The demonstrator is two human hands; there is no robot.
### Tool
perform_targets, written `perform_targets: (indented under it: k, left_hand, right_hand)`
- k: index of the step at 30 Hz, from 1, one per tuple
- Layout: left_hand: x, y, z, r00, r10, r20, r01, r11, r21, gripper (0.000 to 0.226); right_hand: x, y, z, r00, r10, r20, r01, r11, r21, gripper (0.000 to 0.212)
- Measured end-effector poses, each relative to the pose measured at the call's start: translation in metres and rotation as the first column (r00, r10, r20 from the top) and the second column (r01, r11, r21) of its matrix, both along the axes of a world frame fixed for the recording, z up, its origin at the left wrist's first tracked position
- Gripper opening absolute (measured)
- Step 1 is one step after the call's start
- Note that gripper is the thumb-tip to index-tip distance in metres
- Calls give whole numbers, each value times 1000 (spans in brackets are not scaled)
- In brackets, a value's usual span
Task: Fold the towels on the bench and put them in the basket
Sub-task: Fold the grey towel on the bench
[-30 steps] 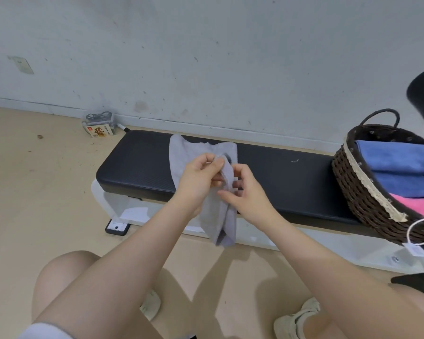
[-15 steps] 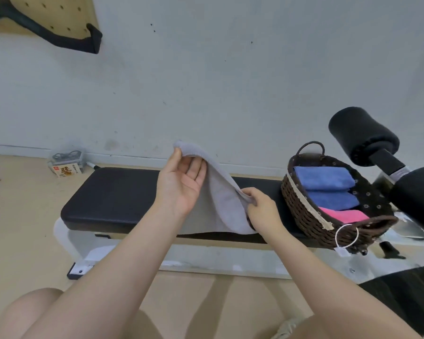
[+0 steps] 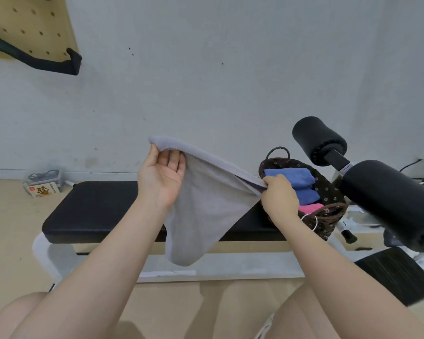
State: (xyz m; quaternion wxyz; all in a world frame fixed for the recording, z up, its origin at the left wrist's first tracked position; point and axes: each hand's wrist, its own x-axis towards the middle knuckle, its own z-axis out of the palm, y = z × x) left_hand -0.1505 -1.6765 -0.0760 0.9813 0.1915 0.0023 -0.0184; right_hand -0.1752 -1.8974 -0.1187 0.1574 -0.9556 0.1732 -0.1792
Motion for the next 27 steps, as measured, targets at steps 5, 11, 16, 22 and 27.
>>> perform_targets:
  k: [5,11,16,22,27]
  left_hand:
    - [12,18,-1,994,108,-33,-107,994,29,18]
    - [40,25,6,962,267,-54,-224,890,398,11]
    - [84,27,16,905,426,18,-380,787,486,16]
    - [148,25,17,914,401,65,-378,780,499,19]
    - [167,34,13,898,408,165,-413,653,635,20]
  right_hand:
    - [1,-6,16,972,-67,224,-14,939,343,23]
    - [36,1,52,915,-275,295,-205,314,927,29]
    - [82,10,84,928,-219,300,-279,123,952,25]
    - [149,7,76,927,-235,294,-260,163,952,37]
    - [165,2,78,893,-301,334,-340,33,940,23]
